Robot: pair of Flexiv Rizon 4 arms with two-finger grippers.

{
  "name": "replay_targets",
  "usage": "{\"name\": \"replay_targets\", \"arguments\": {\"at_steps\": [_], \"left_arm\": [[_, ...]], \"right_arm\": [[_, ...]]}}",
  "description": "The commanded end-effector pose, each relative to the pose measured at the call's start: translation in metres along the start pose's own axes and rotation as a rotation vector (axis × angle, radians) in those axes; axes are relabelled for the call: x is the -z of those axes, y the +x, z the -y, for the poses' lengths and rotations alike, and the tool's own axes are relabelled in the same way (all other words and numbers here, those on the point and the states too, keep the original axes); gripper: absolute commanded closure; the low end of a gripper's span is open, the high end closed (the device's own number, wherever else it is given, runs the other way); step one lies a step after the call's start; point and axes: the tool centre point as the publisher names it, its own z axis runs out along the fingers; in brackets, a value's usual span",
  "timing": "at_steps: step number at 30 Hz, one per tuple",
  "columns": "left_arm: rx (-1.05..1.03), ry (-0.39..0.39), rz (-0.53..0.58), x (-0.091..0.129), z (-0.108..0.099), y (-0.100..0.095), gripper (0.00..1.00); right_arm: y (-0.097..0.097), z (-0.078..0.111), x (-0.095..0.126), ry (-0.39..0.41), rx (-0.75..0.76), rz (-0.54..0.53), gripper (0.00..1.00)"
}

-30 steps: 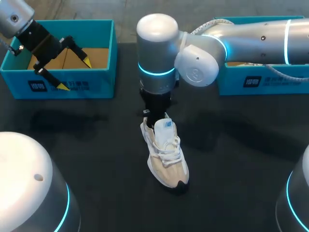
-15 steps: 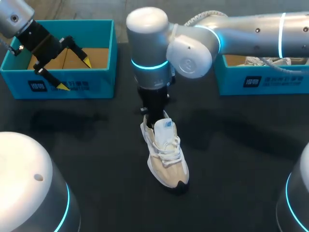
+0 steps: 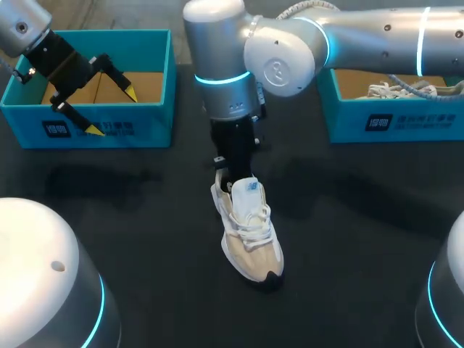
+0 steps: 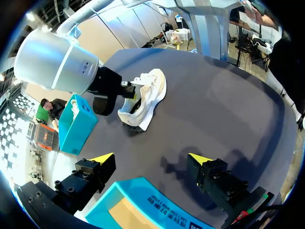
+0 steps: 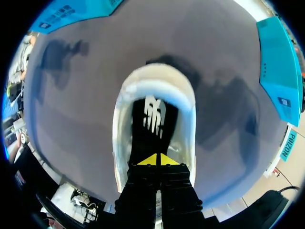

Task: Take the shoe out of the shoebox, open the shoe tongue, remove and reinsert the insole, then place the shoe into the shoebox

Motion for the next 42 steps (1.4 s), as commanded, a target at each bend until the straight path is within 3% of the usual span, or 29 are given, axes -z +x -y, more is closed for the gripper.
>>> {"name": "replay_targets", "arguments": {"at_steps": [1,4,5,6,9,10,11,30,42], "left_arm": [[0.0,0.0,-0.004,0.0,-0.001,-0.001,0.0],[0.0,0.0,-0.004,0.0,-0.001,-0.001,0.0],[0.0,0.0,-0.004,0.0,-0.001,-0.001,0.0],[0.0,0.0,-0.004,0.0,-0.001,-0.001,0.0],[0.0,0.0,-0.004,0.0,-0.001,-0.001,0.0],[0.0,0.0,-0.004,0.0,-0.001,-0.001,0.0],[0.0,0.0,-0.004,0.0,-0.001,-0.001,0.0],[0.0,0.0,-0.004,0.0,-0.001,-0.001,0.0],[0.0,0.0,-0.004,0.0,-0.001,-0.001,0.0]], "right_arm": [[0.007,0.002,-0.005,0.021,-0.001,0.002,1.0],[0.008,0.005,-0.006,0.028,-0.004,-0.002,1.0],[0.009,0.005,-0.006,0.029,-0.006,-0.003,0.86],[0.009,0.005,-0.006,0.028,-0.007,-0.003,0.66],[0.009,0.005,-0.005,0.022,-0.014,-0.007,0.51],[0.009,0.004,-0.005,0.021,-0.015,-0.009,0.3],[0.008,0.004,-0.005,0.021,-0.016,-0.009,0.0],[0.002,-0.005,-0.009,0.062,0.019,-0.009,0.0],[0.004,0.01,0.015,0.008,-0.003,0.022,0.0]]}}
